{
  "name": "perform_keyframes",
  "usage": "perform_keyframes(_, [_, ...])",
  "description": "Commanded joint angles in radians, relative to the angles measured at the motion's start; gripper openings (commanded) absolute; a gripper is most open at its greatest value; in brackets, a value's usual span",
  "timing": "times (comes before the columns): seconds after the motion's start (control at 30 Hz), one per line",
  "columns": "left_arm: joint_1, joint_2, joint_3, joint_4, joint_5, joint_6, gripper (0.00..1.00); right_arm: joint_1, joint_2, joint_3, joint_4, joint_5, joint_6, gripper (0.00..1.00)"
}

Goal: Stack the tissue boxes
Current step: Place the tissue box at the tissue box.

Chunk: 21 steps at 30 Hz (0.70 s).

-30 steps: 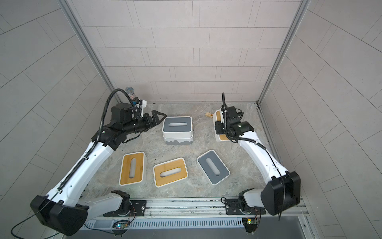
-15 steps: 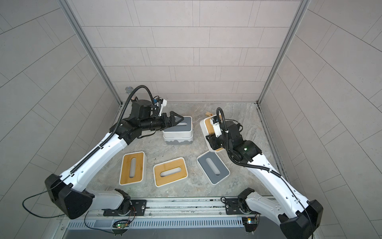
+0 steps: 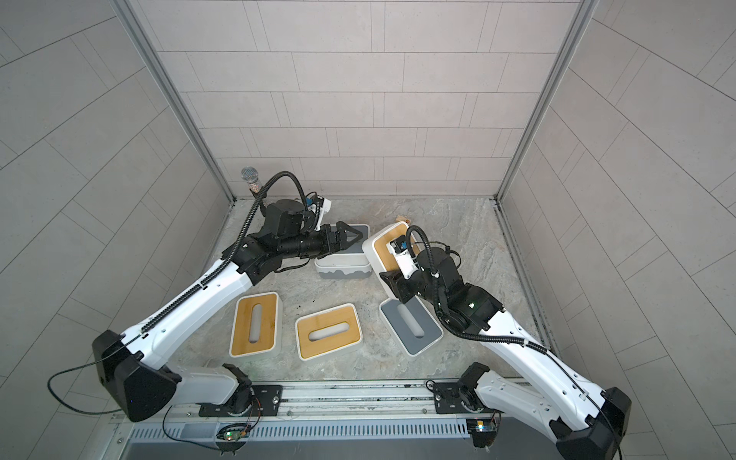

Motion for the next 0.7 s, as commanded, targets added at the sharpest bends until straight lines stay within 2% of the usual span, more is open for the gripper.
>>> perform_keyframes(0.0, [-0.032, 0.018, 0.013, 0.076, 0.035, -0.008, 0.95, 0.009, 0.012, 0.041, 0.097, -0.017, -0.043, 0.33])
perform_keyframes(0.17, [-0.052, 0.058, 0.029, 0.119, 0.066, -0.037, 0.93, 0.021, 0.021, 0.047, 0.107, -0.058, -0.046, 0.33])
perform_keyframes(0.3, [-0.062, 0.088, 0.05, 0.077, 0.063, -0.061, 0.86, 0.035, 0.02, 0.055, 0.095, -0.056, -0.084, 0.33])
perform_keyframes(0.67, [-0.072, 0.062, 0.052, 0.033, 0.078, -0.045, 0.55, 0.036, 0.037, 0.084, 0.045, -0.056, -0.139, 0.33])
